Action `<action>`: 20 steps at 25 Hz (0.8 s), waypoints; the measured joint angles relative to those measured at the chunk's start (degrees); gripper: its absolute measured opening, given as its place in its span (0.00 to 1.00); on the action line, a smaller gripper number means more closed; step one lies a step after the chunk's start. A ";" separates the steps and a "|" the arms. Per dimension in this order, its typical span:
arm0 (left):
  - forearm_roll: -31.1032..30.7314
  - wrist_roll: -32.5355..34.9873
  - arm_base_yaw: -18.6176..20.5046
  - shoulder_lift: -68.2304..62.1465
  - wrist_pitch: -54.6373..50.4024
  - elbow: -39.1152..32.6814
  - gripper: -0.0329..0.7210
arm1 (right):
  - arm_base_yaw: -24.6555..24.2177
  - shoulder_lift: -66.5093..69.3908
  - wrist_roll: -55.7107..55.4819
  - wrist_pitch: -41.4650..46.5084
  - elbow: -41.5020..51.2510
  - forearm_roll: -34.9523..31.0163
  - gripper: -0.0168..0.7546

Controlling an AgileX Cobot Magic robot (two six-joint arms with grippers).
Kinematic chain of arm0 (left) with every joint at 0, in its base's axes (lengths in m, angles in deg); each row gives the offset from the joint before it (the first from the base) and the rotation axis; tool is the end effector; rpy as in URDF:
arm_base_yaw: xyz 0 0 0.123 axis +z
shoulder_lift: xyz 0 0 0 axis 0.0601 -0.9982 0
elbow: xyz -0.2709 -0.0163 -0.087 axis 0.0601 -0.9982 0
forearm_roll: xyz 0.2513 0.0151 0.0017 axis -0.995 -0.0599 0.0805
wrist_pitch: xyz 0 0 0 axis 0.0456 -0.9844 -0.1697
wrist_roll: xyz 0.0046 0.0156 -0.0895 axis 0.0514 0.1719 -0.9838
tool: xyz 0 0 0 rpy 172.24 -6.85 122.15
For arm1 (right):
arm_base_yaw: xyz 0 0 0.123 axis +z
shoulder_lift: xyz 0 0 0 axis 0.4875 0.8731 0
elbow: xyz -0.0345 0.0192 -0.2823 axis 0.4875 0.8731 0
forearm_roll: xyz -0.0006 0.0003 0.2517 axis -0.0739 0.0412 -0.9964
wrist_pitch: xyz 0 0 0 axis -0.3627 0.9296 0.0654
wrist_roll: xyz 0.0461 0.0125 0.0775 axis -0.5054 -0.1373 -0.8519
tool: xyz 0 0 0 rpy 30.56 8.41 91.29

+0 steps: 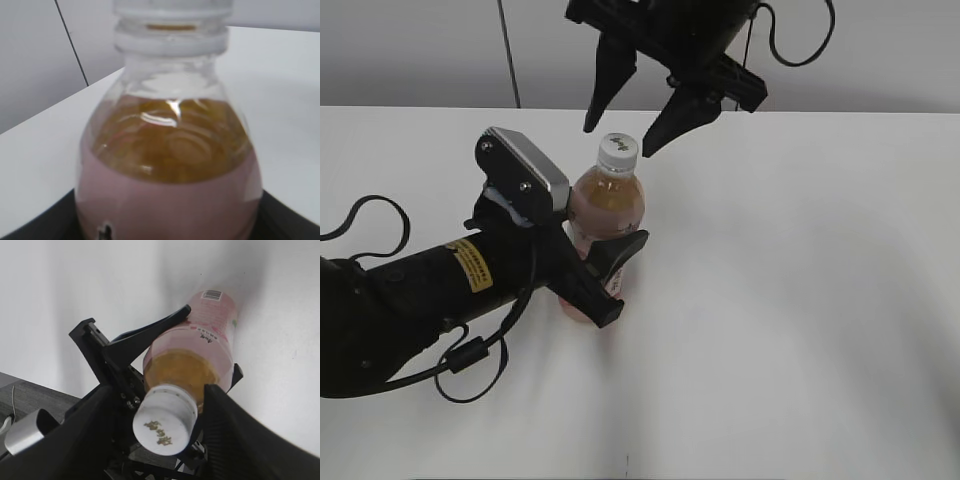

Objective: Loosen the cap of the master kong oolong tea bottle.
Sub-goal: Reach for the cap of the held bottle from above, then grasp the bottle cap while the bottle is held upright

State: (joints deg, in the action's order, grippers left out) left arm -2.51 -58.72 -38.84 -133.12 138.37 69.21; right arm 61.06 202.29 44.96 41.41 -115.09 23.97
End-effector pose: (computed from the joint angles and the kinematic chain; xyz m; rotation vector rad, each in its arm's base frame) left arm 0.2527 -0.1995 0.1355 0.8020 1.6289 -0.4906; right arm 0.3396 0.2562 0.3047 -0.1265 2.9519 0.8328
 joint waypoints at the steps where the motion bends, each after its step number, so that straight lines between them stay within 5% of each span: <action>1: 0.00 0.02 0.00 0.00 0.00 0.00 0.61 | 0.00 0.05 -0.11 0.00 0.00 0.00 0.58; 20: 0.25 0.02 0.00 0.00 0.00 -0.06 0.61 | 2.48 0.05 -0.27 0.23 0.00 2.37 0.53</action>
State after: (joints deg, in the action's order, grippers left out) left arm -2.26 -58.70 -38.84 -133.12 138.37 69.14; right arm 63.55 202.34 44.68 41.64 -115.09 26.34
